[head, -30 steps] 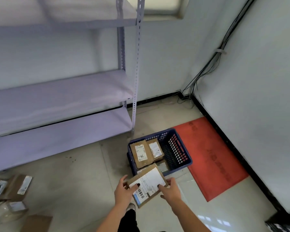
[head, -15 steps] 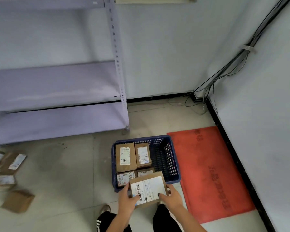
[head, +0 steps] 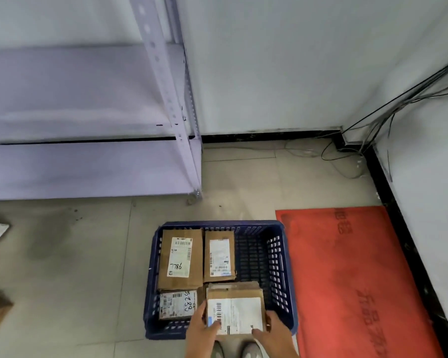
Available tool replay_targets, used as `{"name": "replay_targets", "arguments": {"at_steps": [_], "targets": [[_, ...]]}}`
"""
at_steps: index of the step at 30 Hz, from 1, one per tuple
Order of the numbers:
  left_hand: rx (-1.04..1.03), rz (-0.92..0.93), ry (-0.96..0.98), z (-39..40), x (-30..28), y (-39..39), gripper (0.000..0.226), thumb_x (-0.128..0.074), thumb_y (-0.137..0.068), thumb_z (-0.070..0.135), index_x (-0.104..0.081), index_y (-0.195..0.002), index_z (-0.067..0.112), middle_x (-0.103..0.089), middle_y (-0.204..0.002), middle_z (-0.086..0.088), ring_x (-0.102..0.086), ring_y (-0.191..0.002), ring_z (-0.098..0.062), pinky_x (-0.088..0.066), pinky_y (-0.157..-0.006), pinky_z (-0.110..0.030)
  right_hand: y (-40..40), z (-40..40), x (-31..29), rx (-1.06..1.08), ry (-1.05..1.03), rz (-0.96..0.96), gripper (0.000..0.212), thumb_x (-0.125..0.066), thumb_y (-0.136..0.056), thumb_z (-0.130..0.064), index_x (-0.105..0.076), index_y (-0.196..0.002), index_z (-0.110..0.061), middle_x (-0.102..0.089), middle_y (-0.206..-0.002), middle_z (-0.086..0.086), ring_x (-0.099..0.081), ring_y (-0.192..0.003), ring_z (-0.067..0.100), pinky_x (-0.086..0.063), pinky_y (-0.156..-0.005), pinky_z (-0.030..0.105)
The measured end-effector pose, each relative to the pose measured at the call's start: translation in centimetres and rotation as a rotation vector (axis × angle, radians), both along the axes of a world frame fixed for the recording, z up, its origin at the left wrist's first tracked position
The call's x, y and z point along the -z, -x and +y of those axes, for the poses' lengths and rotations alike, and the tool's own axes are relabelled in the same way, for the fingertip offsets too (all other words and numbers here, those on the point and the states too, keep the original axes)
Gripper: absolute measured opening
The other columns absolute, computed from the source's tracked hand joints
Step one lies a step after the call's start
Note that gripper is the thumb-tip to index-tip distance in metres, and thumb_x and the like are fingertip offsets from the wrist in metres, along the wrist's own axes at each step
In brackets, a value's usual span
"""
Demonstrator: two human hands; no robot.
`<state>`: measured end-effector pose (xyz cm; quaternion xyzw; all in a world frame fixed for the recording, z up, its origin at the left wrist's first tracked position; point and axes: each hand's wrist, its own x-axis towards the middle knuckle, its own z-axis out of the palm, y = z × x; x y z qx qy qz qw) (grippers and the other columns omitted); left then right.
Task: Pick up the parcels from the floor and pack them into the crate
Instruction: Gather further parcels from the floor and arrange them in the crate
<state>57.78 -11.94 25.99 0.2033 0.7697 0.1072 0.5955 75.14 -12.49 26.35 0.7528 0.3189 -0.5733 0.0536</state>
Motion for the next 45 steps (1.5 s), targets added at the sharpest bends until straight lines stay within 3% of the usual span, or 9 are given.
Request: {"name": "replay_targets", "arguments": {"at_steps": [6,10,12,21,26,29,32,41,45], "targets": [[-0.094,-0.026,0.124,0.7,12.2,0.4,0.061,-0.055,-0.083,-0.008,-0.037,-0.140,0.005,-0.050,-0.137,-0.013,-0.048,-0.125,-0.030,-0.036,-0.108,-0.038,1.3,1.7,12.7,-0.129,0.092,0.004,0.056,-0.062,-0.084,-0.025,-0.043,-0.135,-0.013,-0.042,-0.135,0.010,-0.047,-0.124,0.022,-0.037,-0.099,0.021],[0.017,-0.001,0.130,-0.4,18.3,0.7,0.047,-0.056,-0.082,-0.003,-0.052,-0.118,0.026,-0.051,-0.129,-0.007,-0.051,-0.117,-0.022,-0.034,-0.111,-0.039,2.1,0.8,17.8,-0.174,0.096,0.009,0.056,-0.062,-0.082,-0.023,-0.045,-0.135,-0.015,-0.048,-0.134,0.010,-0.047,-0.125,0.022,-0.038,-0.098,0.020],[0.033,0.028,0.128,-0.8,20.7,0.8,0.051,-0.056,-0.083,0.002,-0.049,-0.129,0.023,-0.048,-0.134,-0.012,-0.050,-0.121,-0.026,-0.035,-0.111,-0.042,2.5,0.8,19.7,-0.155,0.072,0.035,0.056,-0.064,-0.080,-0.023,-0.046,-0.133,-0.019,-0.055,-0.131,0.008,-0.052,-0.120,0.022,-0.044,-0.094,0.024],[0.089,0.092,0.089,0.0,19.8,0.6,0.046,-0.043,-0.092,0.003,-0.043,-0.136,0.014,-0.057,-0.131,-0.008,-0.054,-0.117,-0.026,-0.036,-0.084,-0.020,3.9,0.9,20.6,-0.141,0.065,0.042,0.063,-0.061,-0.082,-0.026,-0.032,-0.138,-0.021,-0.060,-0.126,0.007,-0.060,-0.109,0.024,-0.049,-0.086,0.028],[0.015,0.034,0.154,0.2,12.9,1.0,0.049,-0.049,-0.092,0.004,-0.037,-0.139,0.011,-0.050,-0.137,-0.009,-0.050,-0.122,-0.028,-0.039,-0.095,-0.030,3.3,0.7,13.4,-0.146,0.076,0.031,0.059,-0.058,-0.084,-0.013,-0.036,-0.139,-0.016,-0.057,-0.131,0.007,-0.056,-0.113,0.022,-0.044,-0.091,0.027],[-0.004,0.003,0.144,0.2,6.3,1.7,0.066,-0.052,-0.087,-0.005,-0.025,-0.145,0.012,-0.050,-0.138,-0.015,-0.057,-0.107,-0.028,-0.040,-0.077,-0.024,3.3,0.5,6.6,-0.124,0.046,0.047,0.066,-0.059,-0.085,-0.013,-0.029,-0.144,-0.014,-0.050,-0.139,0.006,-0.049,-0.126,0.020,-0.039,-0.094,0.023],[-0.025,-0.008,0.122,0.3,-1.6,2.0,0.070,-0.053,-0.085,-0.010,-0.024,-0.146,0.010,-0.044,-0.142,-0.018,-0.049,-0.123,-0.032,-0.041,-0.090,-0.027,3.8,0.1,-1.0,-0.070,-0.017,0.053,0.065,-0.058,-0.086,-0.012,-0.029,-0.144,-0.013,-0.046,-0.142,0.008,-0.045,-0.130,0.020,-0.036,-0.101,0.021],[0.004,-0.069,-0.132,-5.5,-22.9,3.0,0.071,-0.055,-0.082,-0.012,-0.030,-0.144,0.010,-0.046,-0.139,-0.017,-0.049,-0.125,-0.031,-0.045,-0.099,-0.035,6.4,-6.5,-22.3,0.089,-0.238,0.105,0.067,-0.060,-0.079,-0.001,-0.035,-0.141,-0.008,-0.053,-0.112,0.007,-0.056,-0.114,0.026,-0.045,-0.096,0.029],[0.007,-0.031,-0.252,-10.6,-27.9,5.0,0.070,-0.062,-0.079,-0.004,-0.034,-0.142,0.012,-0.053,-0.132,-0.015,-0.054,-0.119,-0.028,-0.045,-0.102,-0.043,8.0,-10.3,-28.6,0.004,-0.300,0.088,0.067,-0.061,-0.083,-0.011,-0.031,-0.143,-0.013,-0.052,-0.133,0.012,-0.054,-0.117,0.024,-0.045,-0.090,0.027]]}}
